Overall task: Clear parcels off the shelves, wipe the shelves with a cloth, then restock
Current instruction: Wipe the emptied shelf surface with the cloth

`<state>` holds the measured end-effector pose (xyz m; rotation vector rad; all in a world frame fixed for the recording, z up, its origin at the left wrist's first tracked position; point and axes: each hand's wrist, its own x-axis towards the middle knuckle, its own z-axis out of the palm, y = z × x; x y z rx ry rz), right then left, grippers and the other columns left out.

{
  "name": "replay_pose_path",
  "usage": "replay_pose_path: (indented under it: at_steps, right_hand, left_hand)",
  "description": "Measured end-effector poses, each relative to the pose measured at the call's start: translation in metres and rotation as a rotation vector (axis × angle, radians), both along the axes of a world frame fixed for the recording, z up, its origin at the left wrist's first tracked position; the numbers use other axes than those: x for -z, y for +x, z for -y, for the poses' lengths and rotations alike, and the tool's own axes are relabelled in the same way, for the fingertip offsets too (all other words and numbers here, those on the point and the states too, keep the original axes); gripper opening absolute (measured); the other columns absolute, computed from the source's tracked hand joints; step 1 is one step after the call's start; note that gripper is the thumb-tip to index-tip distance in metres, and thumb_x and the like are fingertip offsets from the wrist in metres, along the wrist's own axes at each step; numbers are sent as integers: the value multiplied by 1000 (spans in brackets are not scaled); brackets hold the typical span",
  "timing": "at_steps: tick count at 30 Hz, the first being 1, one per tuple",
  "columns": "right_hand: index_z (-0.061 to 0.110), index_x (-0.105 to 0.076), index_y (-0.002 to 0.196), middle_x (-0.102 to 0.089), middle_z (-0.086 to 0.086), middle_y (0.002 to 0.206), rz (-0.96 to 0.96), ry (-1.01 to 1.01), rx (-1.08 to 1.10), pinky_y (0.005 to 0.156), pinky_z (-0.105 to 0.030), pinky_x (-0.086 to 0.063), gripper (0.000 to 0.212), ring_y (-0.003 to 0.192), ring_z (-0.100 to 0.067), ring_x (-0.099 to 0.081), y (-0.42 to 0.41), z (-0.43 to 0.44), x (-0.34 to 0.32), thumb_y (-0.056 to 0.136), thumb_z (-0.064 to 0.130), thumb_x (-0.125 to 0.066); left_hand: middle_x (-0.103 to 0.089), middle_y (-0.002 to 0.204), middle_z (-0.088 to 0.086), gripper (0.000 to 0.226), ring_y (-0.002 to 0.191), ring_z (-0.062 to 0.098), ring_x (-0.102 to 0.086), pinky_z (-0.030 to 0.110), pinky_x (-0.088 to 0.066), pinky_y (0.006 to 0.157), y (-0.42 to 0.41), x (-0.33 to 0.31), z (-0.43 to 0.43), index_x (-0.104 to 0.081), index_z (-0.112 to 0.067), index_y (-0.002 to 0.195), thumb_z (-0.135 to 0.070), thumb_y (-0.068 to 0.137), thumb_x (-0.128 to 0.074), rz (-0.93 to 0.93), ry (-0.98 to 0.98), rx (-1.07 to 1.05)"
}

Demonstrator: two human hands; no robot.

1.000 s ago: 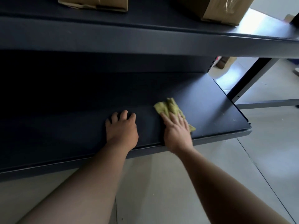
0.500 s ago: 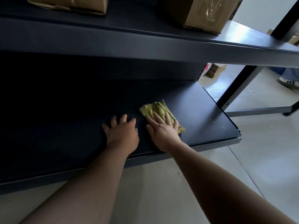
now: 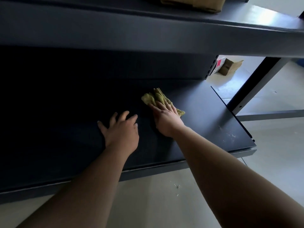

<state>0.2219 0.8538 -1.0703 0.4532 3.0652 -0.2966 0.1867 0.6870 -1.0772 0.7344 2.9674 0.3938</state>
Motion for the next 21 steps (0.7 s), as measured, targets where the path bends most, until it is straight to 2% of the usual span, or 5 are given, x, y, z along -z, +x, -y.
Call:
replay_pose_path:
  at_steps: [3,6,12,17,21]
  right_hand:
    - [38,-7,152,-2,4,162,36,34,42,120,-44,3,63,148,-22,6,-10,-17,-4,97,33,-36]
    - [39,-6,152,-3,2,162,38,6,215,119,-46,3,68,148,-26,5,-3,-44,-2,94,27,-40]
    - [29,-9,153,-4,-1,162,18,-61,571,119,-45,2,54,148,-28,6,31,-55,4,101,41,-18]
    - [26,-10,153,-8,-3,161,-78,-39,360,118,-43,5,55,148,-27,7,53,8,17,100,37,-19]
    - [31,-15,152,-13,1,161,-98,-19,268,119,-39,2,52,149,-22,1,79,-1,19,101,40,-17]
  left_hand:
    - [-16,157,-12,41,146,26,-4,70,-2,107,2,-3,-14,-31,-47,141,-41,101,-27,43,-2,-4]
    - [-13,158,-10,41,147,29,0,70,1,108,6,-4,-33,-29,-46,142,-41,101,-27,73,-12,27]
    - [-12,158,-7,42,146,34,0,71,-2,108,3,-6,-43,-27,-46,143,-40,102,-28,117,-67,31]
    - [-9,160,-4,44,147,29,-1,67,-7,110,11,-14,-49,-24,-41,146,-34,103,-28,136,-89,15]
    - [-14,159,-4,44,146,25,-7,65,-13,110,20,-15,-44,-29,-37,145,-30,102,-32,125,-79,26]
